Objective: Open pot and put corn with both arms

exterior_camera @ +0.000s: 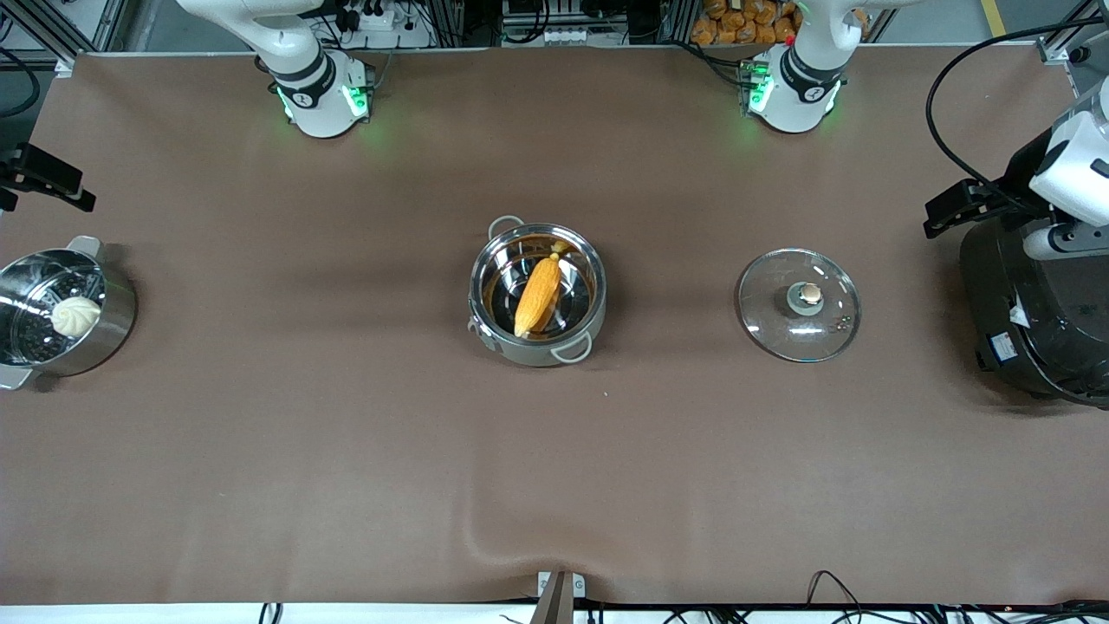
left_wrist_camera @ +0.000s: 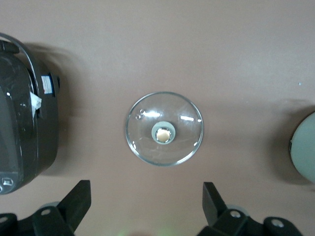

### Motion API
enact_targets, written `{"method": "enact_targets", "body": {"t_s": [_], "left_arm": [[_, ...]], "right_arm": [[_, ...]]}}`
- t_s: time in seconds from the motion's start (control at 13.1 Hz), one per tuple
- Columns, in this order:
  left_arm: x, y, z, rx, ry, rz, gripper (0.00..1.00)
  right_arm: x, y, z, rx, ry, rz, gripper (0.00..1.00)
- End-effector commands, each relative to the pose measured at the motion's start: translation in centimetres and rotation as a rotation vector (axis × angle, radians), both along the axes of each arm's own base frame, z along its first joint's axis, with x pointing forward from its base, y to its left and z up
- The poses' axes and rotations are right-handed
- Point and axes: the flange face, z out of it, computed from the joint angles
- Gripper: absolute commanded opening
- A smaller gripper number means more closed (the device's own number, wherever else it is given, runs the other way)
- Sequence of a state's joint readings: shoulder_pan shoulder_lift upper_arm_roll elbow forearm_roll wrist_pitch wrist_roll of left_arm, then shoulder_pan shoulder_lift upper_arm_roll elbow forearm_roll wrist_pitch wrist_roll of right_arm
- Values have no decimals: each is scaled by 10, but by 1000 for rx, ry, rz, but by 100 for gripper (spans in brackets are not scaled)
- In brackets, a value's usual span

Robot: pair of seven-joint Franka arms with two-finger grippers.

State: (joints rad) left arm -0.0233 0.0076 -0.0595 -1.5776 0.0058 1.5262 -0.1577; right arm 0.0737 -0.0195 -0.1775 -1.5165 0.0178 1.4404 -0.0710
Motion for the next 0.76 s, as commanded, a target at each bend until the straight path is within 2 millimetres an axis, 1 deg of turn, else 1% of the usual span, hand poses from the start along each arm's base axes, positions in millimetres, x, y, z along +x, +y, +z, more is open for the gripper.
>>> {"method": "enact_targets", "body": {"t_s": [0.0, 0.15, 0.23, 0.31, 0.46, 0.69], "left_arm": [[0, -1, 17, -7, -11, -23, 100], [0, 0, 22, -6, -20, -19, 100], [1, 2, 21, -6, -19, -18, 100], [0, 1, 23, -7, -22, -24, 100], [2, 5, 21, -10, -20, -23, 100], [3, 5, 20, -2, -17, -19, 100]], "right_arm": [[-10, 4, -3, 1, 10, 11, 100], [-9, 7, -4, 0, 13, 11, 100], [-9, 12, -4, -8, 15, 18, 100], [-8, 18, -5, -13, 22, 27, 100], [-10, 18, -5, -9, 29, 28, 100], [-11, 17, -6, -8, 40, 26, 100]]}}
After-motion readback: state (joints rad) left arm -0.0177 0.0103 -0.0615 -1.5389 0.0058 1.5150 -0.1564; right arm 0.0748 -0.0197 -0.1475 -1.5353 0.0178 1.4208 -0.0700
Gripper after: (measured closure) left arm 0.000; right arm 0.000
